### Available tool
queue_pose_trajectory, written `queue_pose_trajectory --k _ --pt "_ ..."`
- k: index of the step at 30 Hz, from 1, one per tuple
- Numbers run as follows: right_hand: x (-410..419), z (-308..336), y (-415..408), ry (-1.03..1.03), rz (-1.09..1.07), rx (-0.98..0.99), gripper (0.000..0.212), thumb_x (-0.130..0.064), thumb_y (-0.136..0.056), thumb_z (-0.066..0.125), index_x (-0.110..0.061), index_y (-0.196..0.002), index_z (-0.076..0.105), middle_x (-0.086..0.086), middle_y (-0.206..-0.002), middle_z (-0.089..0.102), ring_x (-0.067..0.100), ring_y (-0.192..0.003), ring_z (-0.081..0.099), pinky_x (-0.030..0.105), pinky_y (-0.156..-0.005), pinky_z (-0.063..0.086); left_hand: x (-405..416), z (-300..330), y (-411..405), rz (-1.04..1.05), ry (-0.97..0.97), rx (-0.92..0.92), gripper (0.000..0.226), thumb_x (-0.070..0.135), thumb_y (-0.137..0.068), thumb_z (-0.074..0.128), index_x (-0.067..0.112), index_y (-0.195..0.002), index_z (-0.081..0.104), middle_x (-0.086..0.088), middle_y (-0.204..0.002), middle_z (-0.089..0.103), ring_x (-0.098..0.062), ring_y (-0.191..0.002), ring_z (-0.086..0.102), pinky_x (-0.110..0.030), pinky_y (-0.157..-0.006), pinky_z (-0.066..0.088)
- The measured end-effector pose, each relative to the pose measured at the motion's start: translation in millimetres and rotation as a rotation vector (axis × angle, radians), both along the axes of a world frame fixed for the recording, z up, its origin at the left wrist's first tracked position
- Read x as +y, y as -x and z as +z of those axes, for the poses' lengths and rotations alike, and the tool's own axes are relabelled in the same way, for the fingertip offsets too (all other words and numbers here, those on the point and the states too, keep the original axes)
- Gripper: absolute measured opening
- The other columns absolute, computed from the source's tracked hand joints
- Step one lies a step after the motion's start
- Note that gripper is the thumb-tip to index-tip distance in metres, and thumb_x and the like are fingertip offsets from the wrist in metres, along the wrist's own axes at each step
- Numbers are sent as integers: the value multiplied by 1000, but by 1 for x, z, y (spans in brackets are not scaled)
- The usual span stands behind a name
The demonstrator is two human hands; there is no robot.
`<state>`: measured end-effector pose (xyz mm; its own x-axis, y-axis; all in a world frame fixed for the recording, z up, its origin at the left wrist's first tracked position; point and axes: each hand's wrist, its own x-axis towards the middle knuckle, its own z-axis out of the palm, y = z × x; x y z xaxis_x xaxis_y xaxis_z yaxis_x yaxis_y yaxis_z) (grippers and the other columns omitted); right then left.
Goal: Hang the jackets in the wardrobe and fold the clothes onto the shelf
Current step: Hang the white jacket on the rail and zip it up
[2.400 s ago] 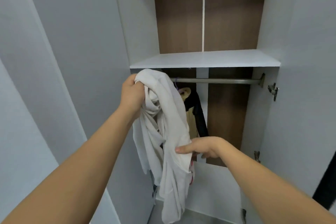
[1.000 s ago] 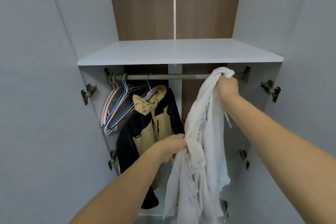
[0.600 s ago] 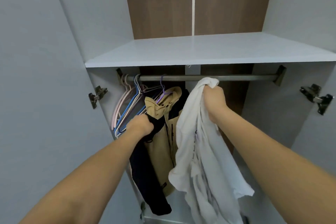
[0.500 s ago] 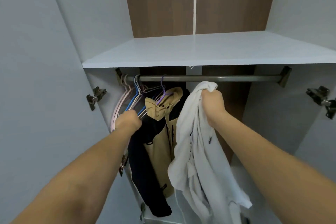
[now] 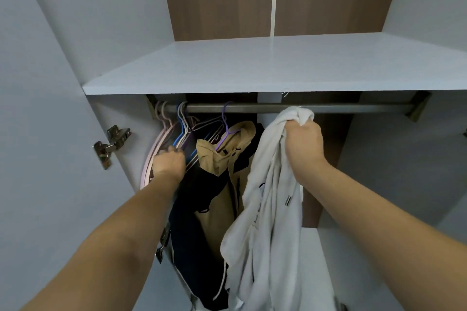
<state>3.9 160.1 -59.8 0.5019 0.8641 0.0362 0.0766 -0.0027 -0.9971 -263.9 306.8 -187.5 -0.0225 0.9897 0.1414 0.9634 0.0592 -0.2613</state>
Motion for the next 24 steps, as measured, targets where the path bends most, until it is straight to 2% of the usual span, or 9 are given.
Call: queue_pose_trajectory --k 3,5,7,9,11,15,17,20,24 --pt "8 -2 9 0 42 -52 25 -15 -97 43 -18 -73 47 0 -65 45 13 -58 43 27 -54 34 8 -10 2 35 -26 17 41 24 -93 49 17 -132 59 -9 -131 53 -30 -120 47 -40 -98 39" --pt "11 -5 11 -9 57 -84 28 -11 -97 42 -16 -70 46 1 -63 43 13 -56 41 26 -54 31 12 -13 0 73 -19 -143 41 36 -96 47 14 -128 61 -11 -132 53 -32 -123 44 -41 -99 36" --pt "13 -8 11 1 55 -83 27 -10 -97 41 -15 -70 46 2 -63 42 14 -57 40 27 -57 33 15 -12 -3 93 9 -522 37 35 -99 45 8 -119 61 -18 -124 60 -37 -116 52 -39 -94 41" --pt "14 -9 11 25 49 -62 27 -10 -97 42 -15 -71 47 3 -67 45 15 -61 43 29 -62 36 15 -8 -8 80 38 -973 16 16 -98 47 5 -106 55 -24 -107 62 -36 -90 61 -36 -78 47" --pt "15 -11 11 40 45 -53 28 -8 -97 42 -14 -70 45 4 -67 44 15 -61 42 28 -61 34 10 -1 -10 128 22 -1206 8 5 -95 46 6 -100 52 -24 -100 61 -31 -75 57 -33 -68 46" --pt "14 -12 11 54 43 -83 30 -8 -98 41 -12 -69 42 2 -64 40 12 -57 38 26 -54 30 1 13 -2 134 -96 -1206 21 7 -96 48 0 -104 65 -26 -111 66 -41 -105 61 -41 -92 49" --pt "13 -13 12 53 40 -121 26 -12 -98 40 -13 -72 43 0 -66 40 12 -59 39 26 -54 30 -7 22 2 111 -120 -1172 22 9 -96 48 -3 -101 66 -27 -108 66 -42 -104 61 -41 -90 48" --pt "11 -12 12 55 42 -232 14 -20 -100 40 -10 -94 49 -2 -72 43 16 -68 45 27 -57 33 -16 46 -1 104 -62 -1142 24 8 -94 50 -6 -106 65 -27 -110 66 -42 -105 62 -43 -87 51" --pt "6 -11 10 94 41 -261 27 -23 -102 39 -3 -115 53 11 -93 53 26 -89 52 35 -75 41 -19 84 -8 152 -50 -1067 17 8 -94 51 -4 -99 62 -24 -109 66 -38 -97 63 -36 -75 46"
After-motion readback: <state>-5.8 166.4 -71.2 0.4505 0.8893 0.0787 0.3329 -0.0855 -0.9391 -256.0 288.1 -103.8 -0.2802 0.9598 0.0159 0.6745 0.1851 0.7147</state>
